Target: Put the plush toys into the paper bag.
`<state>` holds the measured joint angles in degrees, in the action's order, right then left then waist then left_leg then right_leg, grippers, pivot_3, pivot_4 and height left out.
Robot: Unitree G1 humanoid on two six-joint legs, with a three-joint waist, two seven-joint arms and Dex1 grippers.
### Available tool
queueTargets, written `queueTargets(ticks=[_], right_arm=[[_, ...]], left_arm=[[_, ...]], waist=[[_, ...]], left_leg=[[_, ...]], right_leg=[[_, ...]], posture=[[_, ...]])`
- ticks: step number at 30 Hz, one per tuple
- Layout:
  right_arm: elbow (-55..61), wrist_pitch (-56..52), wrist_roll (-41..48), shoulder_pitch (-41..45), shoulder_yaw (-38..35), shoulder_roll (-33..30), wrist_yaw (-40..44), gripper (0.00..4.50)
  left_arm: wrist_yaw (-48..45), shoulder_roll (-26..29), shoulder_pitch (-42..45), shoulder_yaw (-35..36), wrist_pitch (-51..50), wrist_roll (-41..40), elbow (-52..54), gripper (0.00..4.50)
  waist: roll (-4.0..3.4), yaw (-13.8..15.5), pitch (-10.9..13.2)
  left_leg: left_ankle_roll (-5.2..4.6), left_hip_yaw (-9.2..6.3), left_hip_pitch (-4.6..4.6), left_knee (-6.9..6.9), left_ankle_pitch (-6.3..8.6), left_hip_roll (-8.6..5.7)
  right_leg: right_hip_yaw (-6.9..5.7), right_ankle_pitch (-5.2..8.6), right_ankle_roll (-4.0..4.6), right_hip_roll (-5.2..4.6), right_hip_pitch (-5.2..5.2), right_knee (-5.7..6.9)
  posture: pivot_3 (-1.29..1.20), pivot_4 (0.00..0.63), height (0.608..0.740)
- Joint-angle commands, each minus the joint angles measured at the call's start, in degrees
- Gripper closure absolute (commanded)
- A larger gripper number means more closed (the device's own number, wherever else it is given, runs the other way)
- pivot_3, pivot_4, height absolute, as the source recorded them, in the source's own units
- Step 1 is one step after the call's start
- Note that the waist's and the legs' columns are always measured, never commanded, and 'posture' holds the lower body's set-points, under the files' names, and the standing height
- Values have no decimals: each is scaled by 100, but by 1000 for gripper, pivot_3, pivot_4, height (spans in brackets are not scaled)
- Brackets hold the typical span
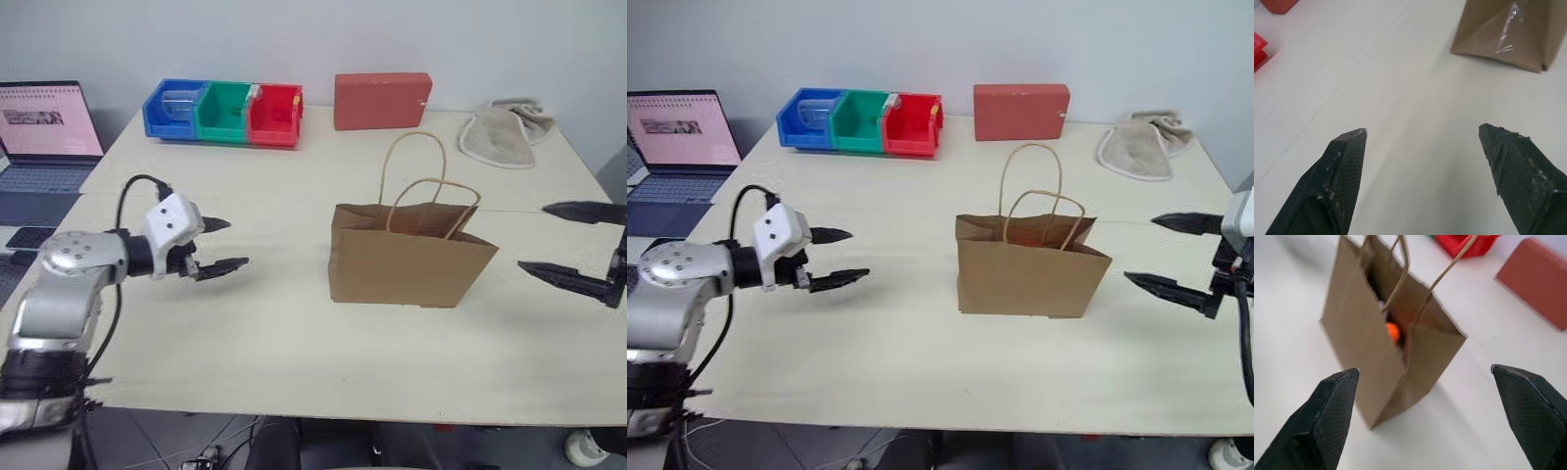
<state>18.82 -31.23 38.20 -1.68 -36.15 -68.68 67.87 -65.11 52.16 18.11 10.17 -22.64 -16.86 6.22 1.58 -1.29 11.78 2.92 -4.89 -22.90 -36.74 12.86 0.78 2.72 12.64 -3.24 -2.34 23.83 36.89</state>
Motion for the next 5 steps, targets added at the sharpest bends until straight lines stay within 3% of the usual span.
queueTargets(ticks=[1,5], right_arm=[[-438,109,-93,60,-320,-289,595,0],[-636,202,-218,13,-297,-364,978,0]], left_arm=[[-56,325,-239,499,-535,-470,593,602],[50,350,-325,763,-813,-778,657,602]], waist=[[0,-14,0],[0,-22,0]], left_leg=[[0,4,0,0,0,1],[0,10,6,-1,0,7]], right_leg=[[0,2,3,0,1,-1],[-3,6,9,0,2,0]], posture=[[0,150,740],[0,150,740]])
